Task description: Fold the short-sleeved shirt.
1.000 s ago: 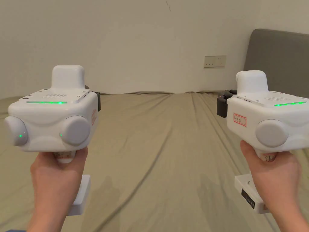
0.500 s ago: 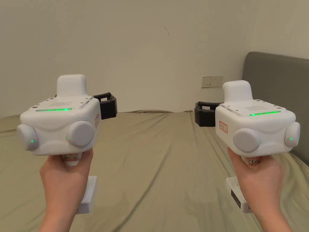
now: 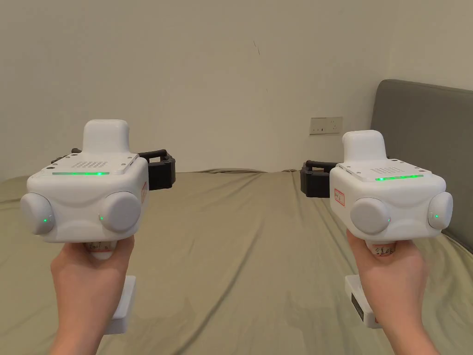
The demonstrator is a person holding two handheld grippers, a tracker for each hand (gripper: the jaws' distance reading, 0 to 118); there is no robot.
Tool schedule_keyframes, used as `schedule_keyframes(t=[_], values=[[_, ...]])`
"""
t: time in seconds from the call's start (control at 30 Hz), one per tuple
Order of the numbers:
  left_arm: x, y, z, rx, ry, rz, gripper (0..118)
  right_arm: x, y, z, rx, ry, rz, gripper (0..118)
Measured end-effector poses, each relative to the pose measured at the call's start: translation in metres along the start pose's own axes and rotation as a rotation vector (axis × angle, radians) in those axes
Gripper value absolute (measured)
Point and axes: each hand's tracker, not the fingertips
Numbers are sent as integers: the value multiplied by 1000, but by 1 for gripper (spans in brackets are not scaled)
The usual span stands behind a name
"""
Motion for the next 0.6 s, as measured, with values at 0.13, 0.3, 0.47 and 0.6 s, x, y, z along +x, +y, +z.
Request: schedule_keyframes(t=[0.13, 0.3, 0.47, 0.6], values=[[-3, -3, -2, -11, 7, 11, 115, 6, 4, 4, 9, 2, -30, 111], [-6, -3, -2, -14, 12, 12, 115, 6, 4, 5, 12, -2, -28, 111], [-8, -6, -8, -20, 35, -2, 115, 5, 5, 6, 10, 2, -29, 111], [-10, -10, -10, -28, 35, 15, 115, 3, 6, 7, 12, 1, -22, 111]])
